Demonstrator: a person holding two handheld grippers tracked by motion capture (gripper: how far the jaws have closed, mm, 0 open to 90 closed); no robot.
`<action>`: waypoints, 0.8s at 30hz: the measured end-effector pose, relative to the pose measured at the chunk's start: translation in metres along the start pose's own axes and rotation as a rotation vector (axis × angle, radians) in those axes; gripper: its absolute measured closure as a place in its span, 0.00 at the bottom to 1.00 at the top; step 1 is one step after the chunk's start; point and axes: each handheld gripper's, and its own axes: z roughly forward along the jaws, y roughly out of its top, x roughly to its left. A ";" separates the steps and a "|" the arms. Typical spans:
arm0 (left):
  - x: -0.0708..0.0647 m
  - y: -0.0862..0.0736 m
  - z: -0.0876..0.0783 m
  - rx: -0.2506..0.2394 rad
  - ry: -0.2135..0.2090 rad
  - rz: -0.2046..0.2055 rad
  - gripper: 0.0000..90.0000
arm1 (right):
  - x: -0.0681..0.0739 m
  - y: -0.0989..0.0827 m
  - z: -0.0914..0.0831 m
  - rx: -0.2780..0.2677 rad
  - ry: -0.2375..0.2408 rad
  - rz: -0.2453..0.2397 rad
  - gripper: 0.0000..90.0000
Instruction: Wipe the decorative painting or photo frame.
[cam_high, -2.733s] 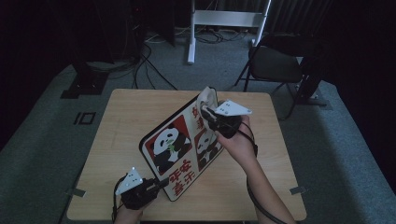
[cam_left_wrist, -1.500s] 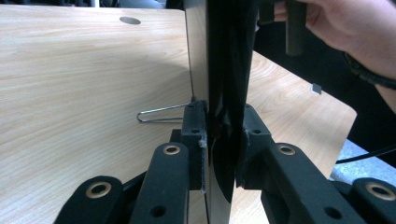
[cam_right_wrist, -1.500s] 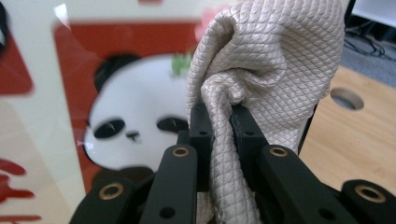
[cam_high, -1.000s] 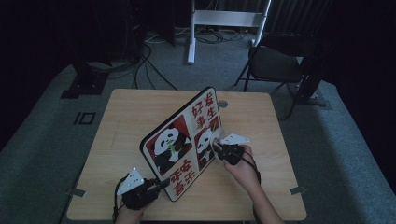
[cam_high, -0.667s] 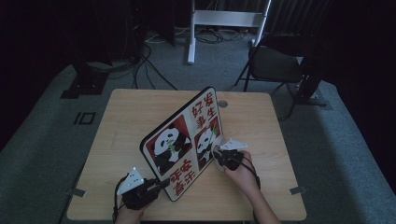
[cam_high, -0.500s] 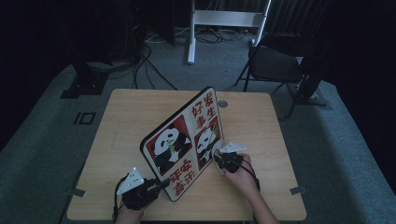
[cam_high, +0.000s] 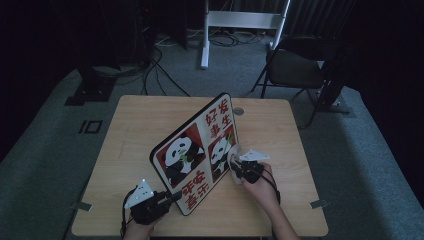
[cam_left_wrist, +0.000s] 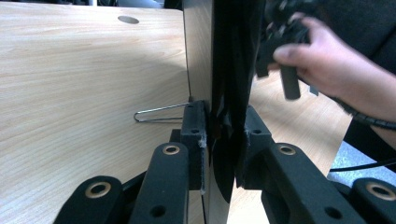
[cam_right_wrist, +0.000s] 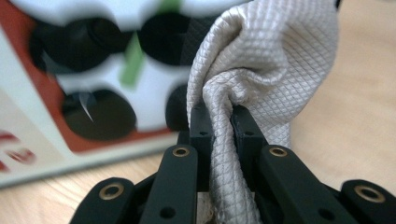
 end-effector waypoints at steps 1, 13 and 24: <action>0.000 0.000 0.000 0.001 -0.002 0.000 0.86 | 0.000 0.006 -0.005 -0.020 0.001 -0.002 0.91; -0.001 0.000 0.000 0.000 0.012 0.007 0.86 | 0.016 0.070 -0.062 -0.248 0.017 -0.067 0.91; 0.000 0.000 -0.001 0.003 0.015 0.008 0.87 | 0.035 0.126 -0.090 -0.377 0.024 -0.150 0.91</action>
